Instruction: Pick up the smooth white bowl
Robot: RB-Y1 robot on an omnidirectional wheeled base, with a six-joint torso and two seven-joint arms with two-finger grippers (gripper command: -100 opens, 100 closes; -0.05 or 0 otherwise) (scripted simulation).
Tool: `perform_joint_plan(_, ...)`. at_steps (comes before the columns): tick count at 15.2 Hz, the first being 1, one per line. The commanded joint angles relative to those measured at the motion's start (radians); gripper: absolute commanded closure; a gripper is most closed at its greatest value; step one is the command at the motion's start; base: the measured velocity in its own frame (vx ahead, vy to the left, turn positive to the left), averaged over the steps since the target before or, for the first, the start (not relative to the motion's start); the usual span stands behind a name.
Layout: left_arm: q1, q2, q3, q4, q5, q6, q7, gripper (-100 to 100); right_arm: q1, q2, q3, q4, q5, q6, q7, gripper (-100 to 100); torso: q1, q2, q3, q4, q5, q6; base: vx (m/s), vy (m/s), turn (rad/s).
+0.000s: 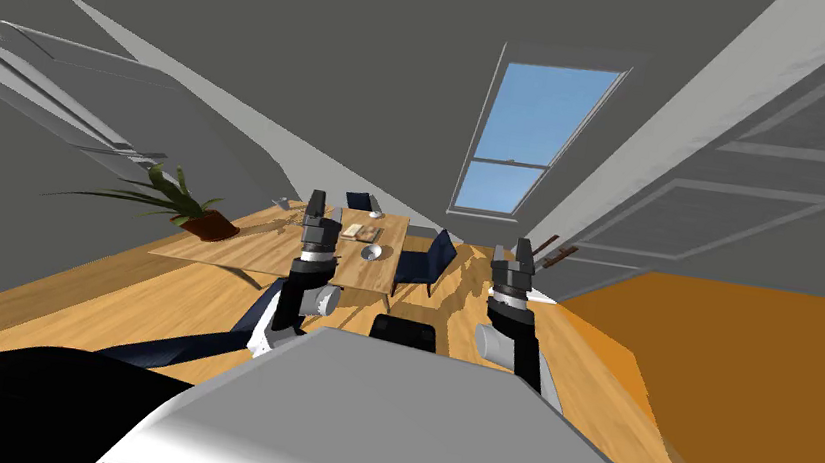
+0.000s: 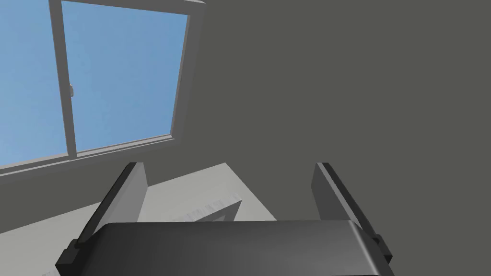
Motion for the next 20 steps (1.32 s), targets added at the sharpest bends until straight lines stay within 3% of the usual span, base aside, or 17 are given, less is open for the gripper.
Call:
perform_joint_plan(1, 0.006, 0.045, -0.002, 0.019, -0.004, 0.001, 0.014, -100, 0.000, 0.000, 0.000, 0.000, 0.000, 0.000, 0.000, 0, 0.000, 0.000, 0.000, 0.000, 0.000, 0.000, -0.055, -0.026, -0.028)
perform_joint_plan(2, 0.006, 0.045, -0.002, 0.019, -0.004, 0.001, 0.014, -100, 0.000, 0.000, 0.000, 0.000, 0.000, 0.000, 0.000, 0, -0.001, 0.002, 0.001, 0.000, 0.000, 0.000, -0.105, -0.043, -0.025)
perform_joint_plan(7, 0.036, 0.161, -0.012, 0.109, -0.021, 0.008, 0.078, -100, 0.000, 0.000, 0.000, 0.000, 0.000, 0.000, 0.000, 0, -0.005, 0.007, 0.004, 0.001, -0.001, 0.000, -0.085, -0.072, -0.088)
perform_joint_plan(8, 0.036, 0.163, -0.012, 0.109, -0.021, 0.008, 0.078, -100, 0.000, 0.000, 0.000, 0.000, 0.000, 0.000, 0.000, 0, -0.006, 0.006, 0.003, 0.001, -0.001, 0.000, -0.032, -0.079, -0.079)
perform_joint_plan(13, 0.074, 0.267, -0.026, 0.214, -0.043, 0.017, 0.160, -100, 0.000, 0.000, 0.000, 0.000, 0.000, 0.000, 0.000, 0, -0.006, 0.001, 0.000, 0.000, -0.001, 0.000, 0.000, -0.083, -0.111)
perform_joint_plan(15, 0.074, 0.272, -0.026, 0.223, -0.043, 0.017, 0.160, -100, 0.000, 0.000, 0.000, 0.000, 0.000, 0.000, 0.000, 0, -0.006, -0.001, 0.000, 0.000, -0.001, 0.000, 0.020, -0.065, -0.070)
perform_joint_plan(17, 0.096, 0.325, -0.034, 0.281, -0.056, 0.022, 0.208, -100, 0.000, 0.000, 0.000, 0.000, 0.000, 0.000, 0.000, 0, -0.004, -0.001, -0.001, 0.000, -0.001, 0.000, 0.025, -0.061, -0.132)
perform_joint_plan(20, 0.108, 0.360, -0.038, 0.325, -0.063, 0.025, 0.234, -100, 0.000, 0.000, 0.000, 0.000, 0.000, 0.000, 0.000, 0, -0.004, -0.002, -0.001, -0.001, -0.001, 0.000, 0.035, -0.061, -0.108)
